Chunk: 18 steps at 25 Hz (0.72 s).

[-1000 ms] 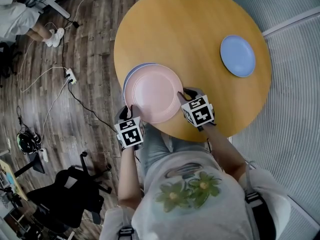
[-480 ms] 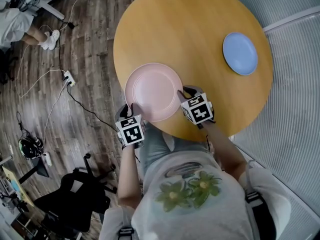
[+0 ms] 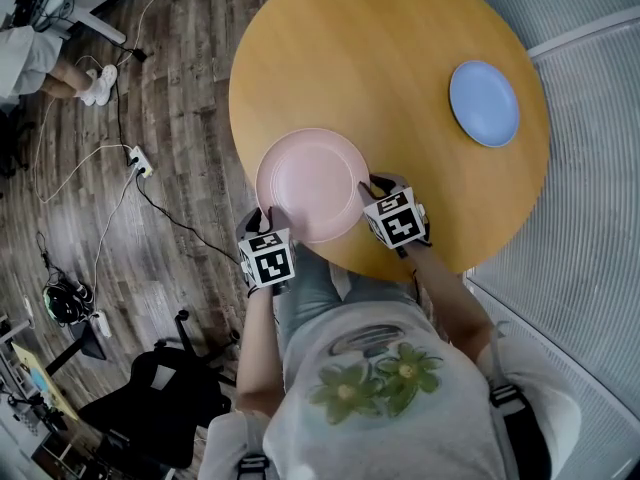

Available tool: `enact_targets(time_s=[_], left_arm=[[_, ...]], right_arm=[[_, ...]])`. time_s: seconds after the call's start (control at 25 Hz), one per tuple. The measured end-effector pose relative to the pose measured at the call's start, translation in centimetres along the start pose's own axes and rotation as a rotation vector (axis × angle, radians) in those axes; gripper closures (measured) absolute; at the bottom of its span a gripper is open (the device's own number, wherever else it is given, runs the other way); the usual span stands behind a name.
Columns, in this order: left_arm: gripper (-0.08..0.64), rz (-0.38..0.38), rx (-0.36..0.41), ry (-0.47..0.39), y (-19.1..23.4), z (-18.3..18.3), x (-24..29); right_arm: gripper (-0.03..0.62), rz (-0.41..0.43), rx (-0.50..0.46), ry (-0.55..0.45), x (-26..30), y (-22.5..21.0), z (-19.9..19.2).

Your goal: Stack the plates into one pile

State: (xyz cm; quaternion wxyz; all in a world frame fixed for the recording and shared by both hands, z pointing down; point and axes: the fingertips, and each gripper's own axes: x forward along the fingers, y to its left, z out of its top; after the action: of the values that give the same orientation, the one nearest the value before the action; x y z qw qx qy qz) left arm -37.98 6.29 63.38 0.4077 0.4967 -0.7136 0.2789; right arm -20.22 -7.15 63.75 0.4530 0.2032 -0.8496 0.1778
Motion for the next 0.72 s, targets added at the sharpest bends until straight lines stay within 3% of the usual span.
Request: enact_targets(time_s=[0.72], left_arm=[[0.462, 0.030, 0.068, 0.029, 0.2, -0.7, 1.1]], right_arm=[[0.488, -0.014, 0.025, 0.026, 0.6, 0.1, -1.3]])
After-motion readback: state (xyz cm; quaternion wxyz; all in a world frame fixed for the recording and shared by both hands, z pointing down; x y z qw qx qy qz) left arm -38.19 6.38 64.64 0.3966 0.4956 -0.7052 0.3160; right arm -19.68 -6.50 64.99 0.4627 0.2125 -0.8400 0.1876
